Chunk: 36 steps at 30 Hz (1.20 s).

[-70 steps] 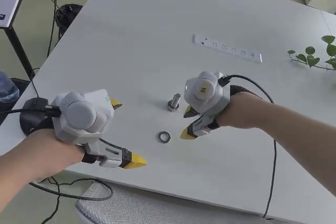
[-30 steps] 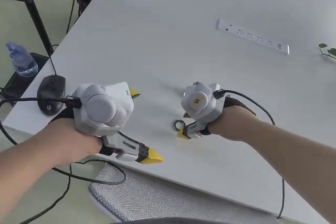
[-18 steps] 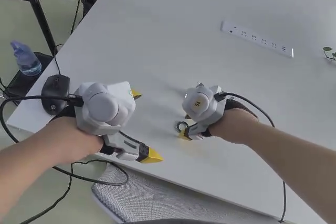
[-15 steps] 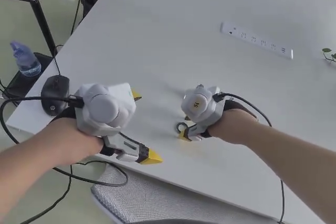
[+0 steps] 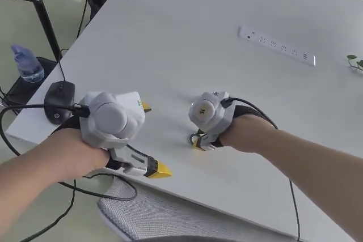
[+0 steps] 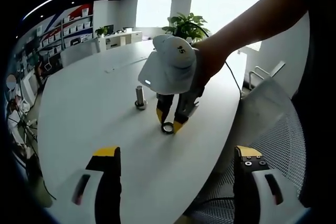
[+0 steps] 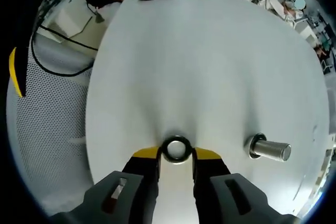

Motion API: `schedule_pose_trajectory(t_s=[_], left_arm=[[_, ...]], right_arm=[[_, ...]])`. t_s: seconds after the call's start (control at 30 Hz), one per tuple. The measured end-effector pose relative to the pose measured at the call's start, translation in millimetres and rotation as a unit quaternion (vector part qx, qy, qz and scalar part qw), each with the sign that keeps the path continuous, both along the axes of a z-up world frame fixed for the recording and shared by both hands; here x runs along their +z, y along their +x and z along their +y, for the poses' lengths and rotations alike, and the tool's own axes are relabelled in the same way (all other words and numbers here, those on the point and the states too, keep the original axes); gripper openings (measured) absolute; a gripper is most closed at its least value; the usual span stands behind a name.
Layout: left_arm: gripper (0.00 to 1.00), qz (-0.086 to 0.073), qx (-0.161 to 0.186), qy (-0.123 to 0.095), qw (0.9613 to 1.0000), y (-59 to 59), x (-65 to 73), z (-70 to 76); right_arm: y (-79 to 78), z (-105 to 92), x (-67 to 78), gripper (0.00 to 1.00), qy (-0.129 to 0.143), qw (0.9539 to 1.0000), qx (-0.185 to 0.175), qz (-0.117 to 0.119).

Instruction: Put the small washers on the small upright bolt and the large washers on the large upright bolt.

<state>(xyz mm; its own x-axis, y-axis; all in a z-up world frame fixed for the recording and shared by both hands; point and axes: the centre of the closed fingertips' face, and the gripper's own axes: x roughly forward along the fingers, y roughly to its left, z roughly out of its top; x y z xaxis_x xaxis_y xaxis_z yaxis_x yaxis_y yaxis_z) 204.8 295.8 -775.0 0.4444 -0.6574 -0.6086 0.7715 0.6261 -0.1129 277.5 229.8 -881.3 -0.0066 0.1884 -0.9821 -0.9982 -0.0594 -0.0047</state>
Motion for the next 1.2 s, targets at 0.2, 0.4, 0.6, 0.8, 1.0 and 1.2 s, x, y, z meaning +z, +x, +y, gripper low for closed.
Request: schedule_pose_trajectory(t_s=[0.2, 0.4, 0.6, 0.8, 1.0, 1.2], left_arm=[[0.87, 0.003, 0.0, 0.0, 1.0, -4.0, -1.0, -1.6], [0.86, 0.002, 0.003, 0.0, 1.0, -3.4, -1.5, -0.2], [0.84, 0.003, 0.0, 0.005, 1.0, -3.7, -2.6, 2.0], [0.84, 0.004, 0.0, 0.009, 1.0, -2.8, -2.8, 4.2], [0.83, 0.004, 0.001, 0.013, 0.9999, -3.4, -3.2, 6.2], [0.83, 0.003, 0.001, 0.014, 0.9999, -5.3, -2.7, 7.9]], right_arm=[[0.3, -0.9, 0.1, 0.22, -0.023, 0.9997, 0.004, -0.003], [1.1, -3.8, 2.0, 0.2, -0.003, 1.0, 0.004, 0.001], [0.7, -2.3, 1.1, 0.2, -0.005, 0.9999, 0.008, 0.002], [0.0, -3.2, 0.9, 0.2, 0.001, 1.0, 0.009, 0.004], [-0.4, -5.0, 0.9, 0.2, 0.001, 0.9999, -0.005, 0.009], [7.2, -8.2, 8.7, 0.2, 0.005, 0.9999, -0.01, 0.003]])
